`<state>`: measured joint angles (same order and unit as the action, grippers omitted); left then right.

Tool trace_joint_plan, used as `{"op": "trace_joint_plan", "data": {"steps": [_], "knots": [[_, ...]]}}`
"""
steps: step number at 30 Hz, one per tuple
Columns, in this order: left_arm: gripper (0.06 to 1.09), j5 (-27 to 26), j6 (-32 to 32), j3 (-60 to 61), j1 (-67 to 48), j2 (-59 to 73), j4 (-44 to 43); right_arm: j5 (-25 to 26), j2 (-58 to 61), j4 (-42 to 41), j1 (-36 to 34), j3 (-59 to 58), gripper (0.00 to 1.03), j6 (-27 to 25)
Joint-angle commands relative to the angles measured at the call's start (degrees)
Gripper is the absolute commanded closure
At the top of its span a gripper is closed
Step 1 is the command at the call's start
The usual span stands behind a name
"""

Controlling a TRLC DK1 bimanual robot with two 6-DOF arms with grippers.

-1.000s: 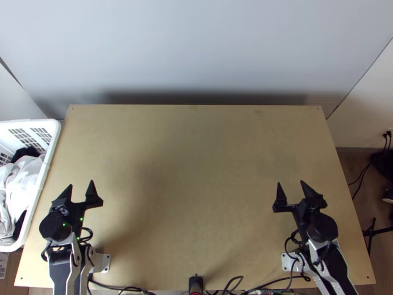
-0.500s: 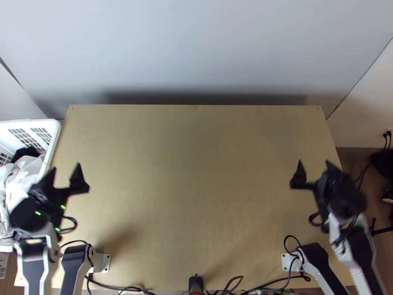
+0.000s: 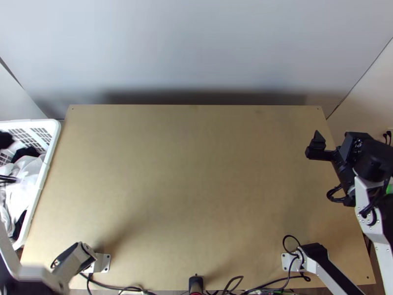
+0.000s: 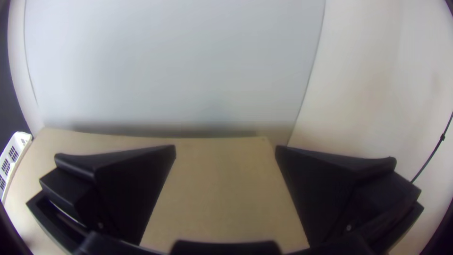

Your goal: Fold the t-shirt

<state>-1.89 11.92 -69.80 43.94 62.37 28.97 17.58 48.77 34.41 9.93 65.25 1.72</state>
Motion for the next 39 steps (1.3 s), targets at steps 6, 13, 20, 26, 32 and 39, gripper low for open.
{"op": "trace_joint_plan", "data": {"steps": [6, 13, 20, 26, 32, 39], "knots": [[0.11, 0.4, -3.1, -6.4, 23.8, 24.3, -4.0, 0.0, 2.4, 7.2, -2.6, 2.3, 0.05, 0.9], [0.11, 1.5, -6.6, -7.0, 27.2, 35.5, -5.1, -0.4, 1.1, 8.4, -2.5, 2.3, 0.05, 0.8], [0.11, 9.8, -12.5, -10.3, 27.3, 47.4, -6.0, -0.5, -0.3, 9.2, -2.5, 2.2, 0.05, 0.9], [0.11, 12.5, -13.2, -14.0, 27.2, 57.7, -8.1, -0.5, -1.1, 9.6, -2.5, 2.2, 0.05, 0.9], [0.11, 12.3, -14.3, -15.0, 25.6, 62.7, -12.0, -0.5, -1.5, 10.0, -2.4, 2.9, 0.05, 1.0], [0.11, 11.9, -16.3, -15.7, 22.9, 66.3, -19.3, -0.5, -1.3, 10.1, -2.4, 3.2, 0.05, 1.0]]}}
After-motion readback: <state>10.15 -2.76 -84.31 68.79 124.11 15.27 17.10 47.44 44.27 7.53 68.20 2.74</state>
